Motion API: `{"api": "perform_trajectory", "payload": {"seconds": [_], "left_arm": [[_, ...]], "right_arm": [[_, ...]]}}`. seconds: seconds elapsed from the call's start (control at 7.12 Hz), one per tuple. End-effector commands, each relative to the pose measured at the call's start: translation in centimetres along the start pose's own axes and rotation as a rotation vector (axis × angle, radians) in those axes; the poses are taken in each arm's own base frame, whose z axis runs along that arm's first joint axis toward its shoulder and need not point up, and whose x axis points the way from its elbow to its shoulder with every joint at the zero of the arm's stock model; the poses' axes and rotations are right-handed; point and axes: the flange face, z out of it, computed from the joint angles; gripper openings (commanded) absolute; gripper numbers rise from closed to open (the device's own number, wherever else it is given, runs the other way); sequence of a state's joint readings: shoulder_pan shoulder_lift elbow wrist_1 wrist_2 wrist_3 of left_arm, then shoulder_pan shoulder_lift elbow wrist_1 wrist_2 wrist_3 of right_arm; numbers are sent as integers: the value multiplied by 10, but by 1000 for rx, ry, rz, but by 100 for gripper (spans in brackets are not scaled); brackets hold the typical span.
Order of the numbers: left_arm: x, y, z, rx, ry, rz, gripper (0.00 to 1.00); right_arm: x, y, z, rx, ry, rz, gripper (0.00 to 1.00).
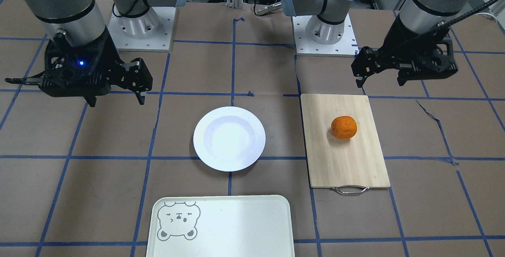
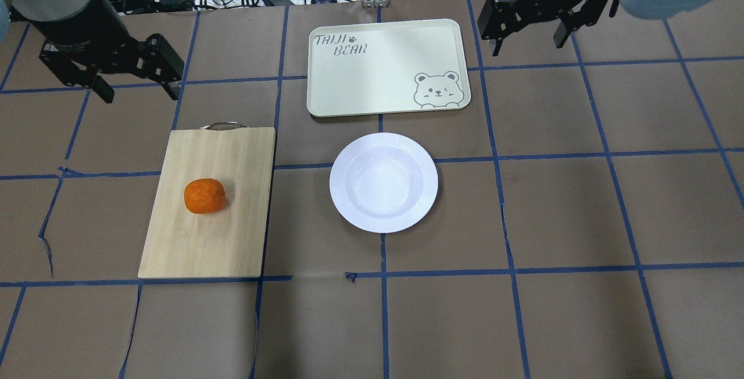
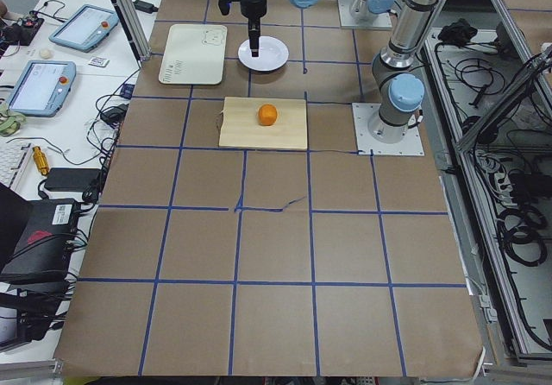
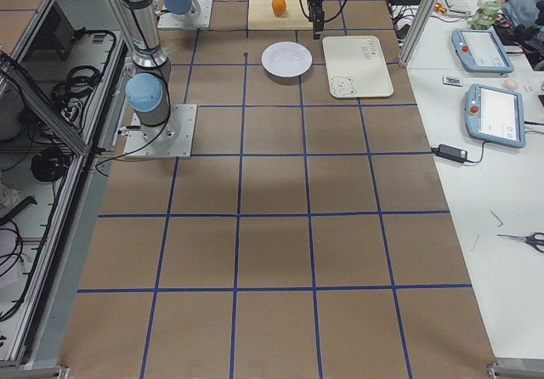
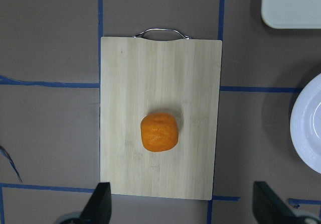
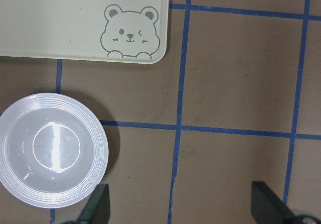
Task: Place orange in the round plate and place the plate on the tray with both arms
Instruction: 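Lower the left gripper over the tangerine on the cutting board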
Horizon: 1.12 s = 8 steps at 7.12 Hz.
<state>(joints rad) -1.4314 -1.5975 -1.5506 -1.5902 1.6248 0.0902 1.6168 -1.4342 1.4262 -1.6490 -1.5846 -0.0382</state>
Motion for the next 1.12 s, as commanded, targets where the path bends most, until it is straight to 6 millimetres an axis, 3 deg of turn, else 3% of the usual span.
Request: {"api": "perform_trajectory", "payload": {"seconds": [0.0, 0.28, 0.42, 0.98], "left_arm": [[-32, -18, 61, -51, 26, -40, 100], [-59, -29, 150, -79, 92, -31, 100], [-60, -29, 179, -108, 97, -30, 100], [-57, -39, 254, -227, 125, -33, 100]], "right_arm": [[0, 0, 0, 0, 0, 0, 100], [0, 0, 0, 0, 0, -2, 100], [0, 0, 0, 0, 0, 0, 100], [0, 0, 1, -3, 0, -2, 100]]}}
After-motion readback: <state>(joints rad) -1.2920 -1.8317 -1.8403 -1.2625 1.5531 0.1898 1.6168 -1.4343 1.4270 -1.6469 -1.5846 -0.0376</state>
